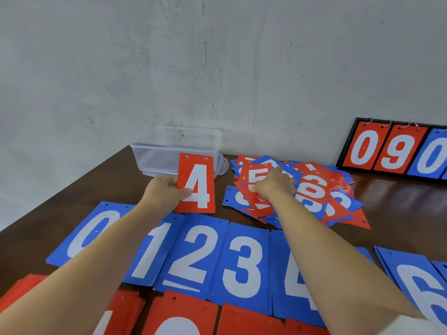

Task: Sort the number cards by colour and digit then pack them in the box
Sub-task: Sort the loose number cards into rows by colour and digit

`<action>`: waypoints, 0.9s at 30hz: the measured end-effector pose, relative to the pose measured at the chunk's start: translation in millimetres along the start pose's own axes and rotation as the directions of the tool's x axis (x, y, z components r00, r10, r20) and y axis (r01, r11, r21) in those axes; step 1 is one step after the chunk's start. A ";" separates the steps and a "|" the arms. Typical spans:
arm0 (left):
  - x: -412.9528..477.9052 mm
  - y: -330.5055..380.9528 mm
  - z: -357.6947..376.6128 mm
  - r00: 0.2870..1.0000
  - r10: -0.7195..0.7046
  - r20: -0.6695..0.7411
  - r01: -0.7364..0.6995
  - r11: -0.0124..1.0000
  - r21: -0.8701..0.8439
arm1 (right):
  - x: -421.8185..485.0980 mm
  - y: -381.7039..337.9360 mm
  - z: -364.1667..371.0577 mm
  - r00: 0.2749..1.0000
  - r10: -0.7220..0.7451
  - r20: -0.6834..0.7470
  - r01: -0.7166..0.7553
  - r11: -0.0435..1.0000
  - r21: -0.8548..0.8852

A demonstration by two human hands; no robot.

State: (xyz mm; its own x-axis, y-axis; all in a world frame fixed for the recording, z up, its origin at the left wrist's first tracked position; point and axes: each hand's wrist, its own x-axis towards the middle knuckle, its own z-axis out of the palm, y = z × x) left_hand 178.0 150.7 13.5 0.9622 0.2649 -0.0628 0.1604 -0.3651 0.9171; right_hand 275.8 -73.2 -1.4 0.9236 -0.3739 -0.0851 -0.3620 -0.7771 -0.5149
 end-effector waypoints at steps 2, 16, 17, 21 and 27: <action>-5.9 0.2 -5.0 1.000 0.009 -0.008 -0.009 1.000 -0.001 | 0.6 3.9 0.5 0.999 -0.001 -0.040 0.004 0.997 0.074; -53.6 -0.7 -17.1 0.999 0.028 -0.034 -0.029 0.999 -0.028 | -30.4 25.6 -46.1 0.970 -0.128 -0.208 0.190 0.929 0.316; -58.0 -0.4 -17.0 0.999 0.036 -0.023 -0.036 0.999 -0.033 | -36.0 26.8 -49.4 0.966 -0.135 -0.221 0.203 0.925 0.320; -77.7 -1.6 -19.8 0.998 0.066 0.022 -0.064 0.995 -0.073 | -60.6 33.1 -69.1 0.954 -0.160 -0.254 0.242 0.910 0.337; -109.1 -2.9 -28.0 0.990 0.099 0.096 -0.086 0.988 -0.127 | -109.8 49.4 -107.1 0.930 -0.172 -0.325 0.281 0.902 0.328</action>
State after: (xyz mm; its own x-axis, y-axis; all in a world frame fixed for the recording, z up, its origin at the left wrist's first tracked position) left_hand 66.4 147.8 28.7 0.9900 0.1408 -0.0094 0.0475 -0.2699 0.9617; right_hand 143.0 -124.8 73.9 0.8800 -0.3789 0.2863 -0.0258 -0.6401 -0.7679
